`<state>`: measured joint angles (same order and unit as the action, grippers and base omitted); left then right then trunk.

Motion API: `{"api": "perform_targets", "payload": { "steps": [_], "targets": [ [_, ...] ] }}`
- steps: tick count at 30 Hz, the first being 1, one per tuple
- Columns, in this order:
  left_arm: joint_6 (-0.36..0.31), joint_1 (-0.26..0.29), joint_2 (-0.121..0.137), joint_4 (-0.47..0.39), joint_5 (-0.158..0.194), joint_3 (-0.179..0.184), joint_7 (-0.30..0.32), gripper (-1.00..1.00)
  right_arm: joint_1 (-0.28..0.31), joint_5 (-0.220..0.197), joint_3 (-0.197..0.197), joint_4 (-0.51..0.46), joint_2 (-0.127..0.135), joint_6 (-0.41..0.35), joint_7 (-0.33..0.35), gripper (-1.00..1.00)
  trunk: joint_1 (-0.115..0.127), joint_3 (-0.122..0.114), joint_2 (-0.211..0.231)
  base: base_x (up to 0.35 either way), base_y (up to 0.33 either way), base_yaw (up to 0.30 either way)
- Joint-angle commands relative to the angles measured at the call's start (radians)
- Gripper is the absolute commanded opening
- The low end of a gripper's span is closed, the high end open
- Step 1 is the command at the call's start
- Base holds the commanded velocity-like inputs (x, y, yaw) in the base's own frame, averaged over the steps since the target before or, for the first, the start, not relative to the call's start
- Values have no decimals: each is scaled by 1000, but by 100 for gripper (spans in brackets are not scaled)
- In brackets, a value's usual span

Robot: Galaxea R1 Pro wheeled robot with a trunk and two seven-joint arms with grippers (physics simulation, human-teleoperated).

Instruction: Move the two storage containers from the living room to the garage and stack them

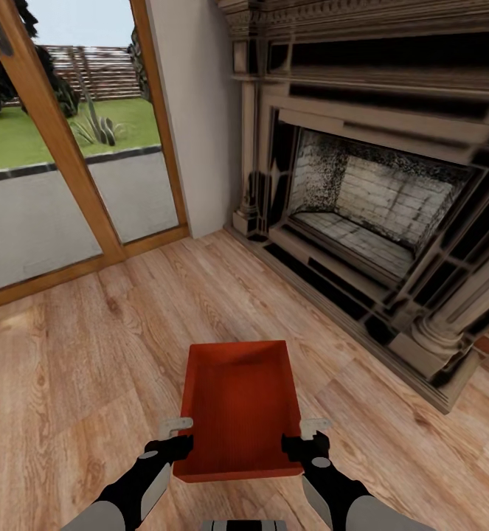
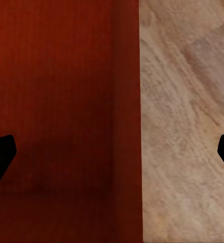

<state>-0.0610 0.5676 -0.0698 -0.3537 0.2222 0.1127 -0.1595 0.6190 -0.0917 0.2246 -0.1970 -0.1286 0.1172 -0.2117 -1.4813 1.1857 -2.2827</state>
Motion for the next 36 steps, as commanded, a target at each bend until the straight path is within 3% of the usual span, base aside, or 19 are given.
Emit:
{"api": "perform_targets", "payload": {
  "steps": [1,21,27,36],
  "targets": [
    [-5,0,1,-3,9,9,-8,100,1,-10,8,1,1,4,-5,100,0,1,0,0,0,0],
    [-4,0,1,-4,9,7,-7,100,1,-7,18,-9,4,2,-6,100,0,1,0,0,0,0],
    [-3,0,1,-4,9,8,-7,100,1,38,20,-13,6,4,-7,100,0,1,0,0,0,0],
    [-1,0,0,-4,9,9,-9,100,1,48,19,-13,6,4,-14,100,0,1,0,0,0,0]
  ]
}}
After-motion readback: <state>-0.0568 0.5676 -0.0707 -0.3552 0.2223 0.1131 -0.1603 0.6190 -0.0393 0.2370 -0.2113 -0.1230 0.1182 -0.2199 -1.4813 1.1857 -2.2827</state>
